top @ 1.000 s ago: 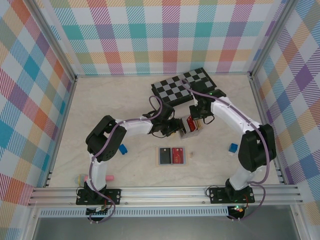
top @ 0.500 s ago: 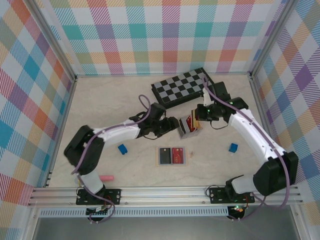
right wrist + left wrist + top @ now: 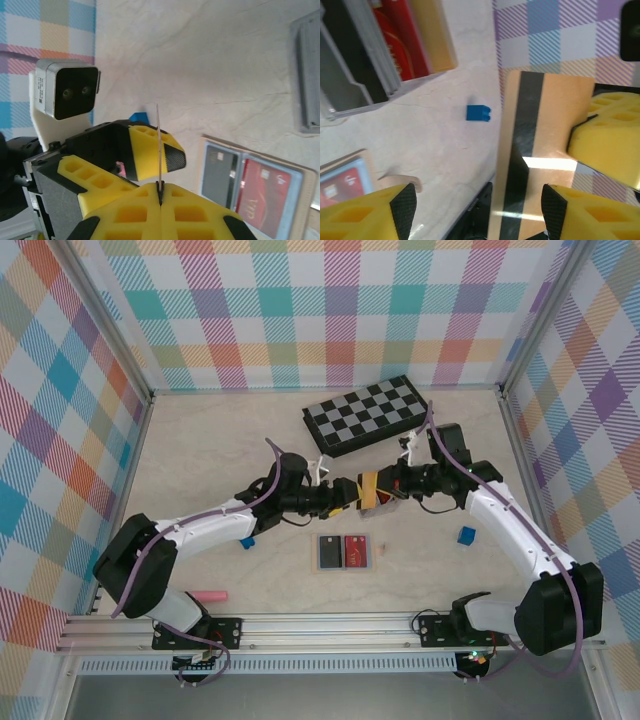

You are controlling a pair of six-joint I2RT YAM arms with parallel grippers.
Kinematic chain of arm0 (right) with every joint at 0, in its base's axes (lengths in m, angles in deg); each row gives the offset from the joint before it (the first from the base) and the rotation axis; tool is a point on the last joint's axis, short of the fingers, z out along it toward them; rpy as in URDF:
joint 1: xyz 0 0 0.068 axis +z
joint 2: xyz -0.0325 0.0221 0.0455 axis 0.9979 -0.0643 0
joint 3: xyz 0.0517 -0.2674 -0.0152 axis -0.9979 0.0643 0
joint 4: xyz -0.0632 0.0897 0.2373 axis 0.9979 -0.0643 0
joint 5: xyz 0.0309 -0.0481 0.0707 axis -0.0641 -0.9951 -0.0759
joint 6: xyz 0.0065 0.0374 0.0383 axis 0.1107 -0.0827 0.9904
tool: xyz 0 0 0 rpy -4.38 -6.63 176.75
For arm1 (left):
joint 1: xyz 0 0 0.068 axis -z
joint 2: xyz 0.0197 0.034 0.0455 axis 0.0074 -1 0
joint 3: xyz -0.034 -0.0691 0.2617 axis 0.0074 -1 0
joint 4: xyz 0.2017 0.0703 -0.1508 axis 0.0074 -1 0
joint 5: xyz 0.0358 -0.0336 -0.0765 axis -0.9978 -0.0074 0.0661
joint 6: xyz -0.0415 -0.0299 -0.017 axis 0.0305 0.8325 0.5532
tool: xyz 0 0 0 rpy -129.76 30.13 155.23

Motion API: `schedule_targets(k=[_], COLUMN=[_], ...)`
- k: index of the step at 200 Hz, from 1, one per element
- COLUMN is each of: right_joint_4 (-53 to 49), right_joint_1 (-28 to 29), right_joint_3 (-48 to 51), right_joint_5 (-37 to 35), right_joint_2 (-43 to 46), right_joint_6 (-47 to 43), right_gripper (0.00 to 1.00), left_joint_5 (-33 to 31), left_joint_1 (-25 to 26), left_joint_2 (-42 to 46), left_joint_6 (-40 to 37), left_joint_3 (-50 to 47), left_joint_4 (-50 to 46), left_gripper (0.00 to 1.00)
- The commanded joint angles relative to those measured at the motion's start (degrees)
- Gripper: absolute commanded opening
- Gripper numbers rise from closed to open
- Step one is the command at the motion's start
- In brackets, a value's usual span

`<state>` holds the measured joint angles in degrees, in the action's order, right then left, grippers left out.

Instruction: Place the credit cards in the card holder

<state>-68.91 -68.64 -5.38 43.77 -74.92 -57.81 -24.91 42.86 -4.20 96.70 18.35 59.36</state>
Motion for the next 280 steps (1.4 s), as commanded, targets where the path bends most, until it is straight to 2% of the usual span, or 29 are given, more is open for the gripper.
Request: schedule_targets(k=[1,26,61,81,114,149,170,198,205,215,228,243,259,280], right_joint_4=[3.95,5.53,5.21,5.55,9.27,14.53,16.4,18.38,17.66,15.02,11.13,5.32,1.2,-1.42], right_joint_1=[-0.72,-1.07,-2.34,-3.29,-4.09,-4.41,-5.06,-5.7,-5.84,-6.0,-5.97,-5.98,-5.61,-2.36], right_joint_3=[0.57,1.28,1.8,2.24,3.91,6.39,7.35,8.93,8.86,8.39,7.83,7.6,8.88,12.04], right_joint_5=[6.03,8.09,9.36,10.42,12.99,14.68,17.33,17.61,17.55,15.95,12.81,7.28,1.78,-5.42], right_joint_2=[0.78,0.6,0.14,-0.27,-0.69,0.24,0.46,1.43,1.55,1.87,2.59,3.61,4.7,6.19], right_joint_6=[1.48,2.15,1.64,1.63,3.96,7.32,7.85,9.06,8.68,7.39,4.97,1.82,-0.3,-2.18], right_gripper=[0.03,0.04,0.04,0.04,0.12,0.24,0.23,0.12,0.09,0.08,0.08,0.08,0.08,0.08], left_joint_5=[4.68,5.58,5.66,5.84,6.12,6.88,6.9,6.66,6.26,5.36,3.17,-1.17,-7.99,-13.35], left_joint_1=[-0.49,-0.73,-1.52,-1.92,-2.03,-2.06,-2.01,-2.06,-2.03,-2.01,-2.09,-2.14,-1.96,-1.64], left_joint_2=[-0.1,-0.41,0.52,0.73,1.17,0.63,0.9,1.42,1.67,2.24,3.2,4.26,4.86,5.65], left_joint_6=[0.54,0.87,1.35,1.77,3.69,7.22,7.74,7.55,6.98,5.54,3.76,0.79,-1.9,-2.17], left_joint_3=[0.98,1.59,1.0,0.86,0.65,0.43,0.41,0.3,0.32,0.23,-0.25,-0.36,-0.69,-3.65], left_joint_4=[6.36,6.5,7.52,7.9,10.23,15.23,15.65,14.83,13.11,9.78,4.22,-6.87,-19.04,-25.33], left_gripper=[0.59,0.4,0.27,0.15,0.02,0.0,0.0,0.0,0.08,0.14,0.38,0.51,0.57,0.63])
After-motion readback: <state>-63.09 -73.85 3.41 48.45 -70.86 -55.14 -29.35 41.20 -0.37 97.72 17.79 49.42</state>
